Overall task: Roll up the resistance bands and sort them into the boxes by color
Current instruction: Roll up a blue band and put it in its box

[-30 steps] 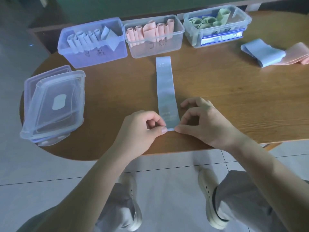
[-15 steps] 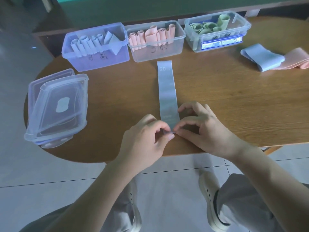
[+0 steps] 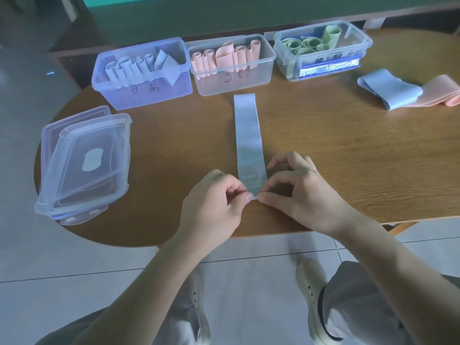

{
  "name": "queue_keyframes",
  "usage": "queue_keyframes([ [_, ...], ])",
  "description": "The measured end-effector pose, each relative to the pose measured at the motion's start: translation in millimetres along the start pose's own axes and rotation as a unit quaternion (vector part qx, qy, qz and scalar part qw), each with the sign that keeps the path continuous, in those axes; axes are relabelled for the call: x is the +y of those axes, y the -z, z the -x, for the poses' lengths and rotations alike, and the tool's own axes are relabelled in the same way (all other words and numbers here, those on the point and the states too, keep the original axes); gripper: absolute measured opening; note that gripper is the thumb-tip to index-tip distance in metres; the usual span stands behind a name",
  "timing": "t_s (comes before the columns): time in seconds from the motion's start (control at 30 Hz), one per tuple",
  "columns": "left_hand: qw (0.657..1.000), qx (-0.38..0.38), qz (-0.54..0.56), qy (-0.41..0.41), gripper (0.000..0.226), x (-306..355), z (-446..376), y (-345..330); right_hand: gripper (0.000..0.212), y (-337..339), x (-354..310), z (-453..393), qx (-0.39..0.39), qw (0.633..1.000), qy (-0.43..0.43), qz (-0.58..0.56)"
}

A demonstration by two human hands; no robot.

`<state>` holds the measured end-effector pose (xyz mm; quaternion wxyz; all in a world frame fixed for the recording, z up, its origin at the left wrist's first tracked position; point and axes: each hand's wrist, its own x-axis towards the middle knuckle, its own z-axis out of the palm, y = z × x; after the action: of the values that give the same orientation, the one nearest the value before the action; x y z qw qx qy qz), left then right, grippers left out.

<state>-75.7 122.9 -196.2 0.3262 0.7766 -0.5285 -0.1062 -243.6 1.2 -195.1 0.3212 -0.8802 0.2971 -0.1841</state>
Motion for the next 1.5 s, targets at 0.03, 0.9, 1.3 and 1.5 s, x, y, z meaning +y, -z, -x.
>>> queue_keyframes([
  [0.03, 1.000, 0.002, 0.007, 0.007, 0.011, -0.3, -0.7, 0.0, 0.007, -0.2, -0.4, -0.1, 0.002, 1.000, -0.005, -0.001],
  [0.9, 0.988, 0.046, -0.033, -0.142, 0.016, -6.3, -3.8, -5.4, 0.020, -17.4, 5.9, -3.0, 0.090, 0.971, 0.180, 0.132],
  [1.3, 0.997, 0.052, 0.023, -0.050, 0.012, -3.7, -11.8, -9.0, 0.025, -16.9, 11.9, -8.1, 0.099, 0.983, 0.130, 0.082],
  [1.5, 0.986, 0.067, -0.029, -0.149, 0.010, -2.3, -6.2, -10.1, 0.010, -18.3, 8.5, -10.6, 0.115, 0.987, 0.101, 0.038],
])
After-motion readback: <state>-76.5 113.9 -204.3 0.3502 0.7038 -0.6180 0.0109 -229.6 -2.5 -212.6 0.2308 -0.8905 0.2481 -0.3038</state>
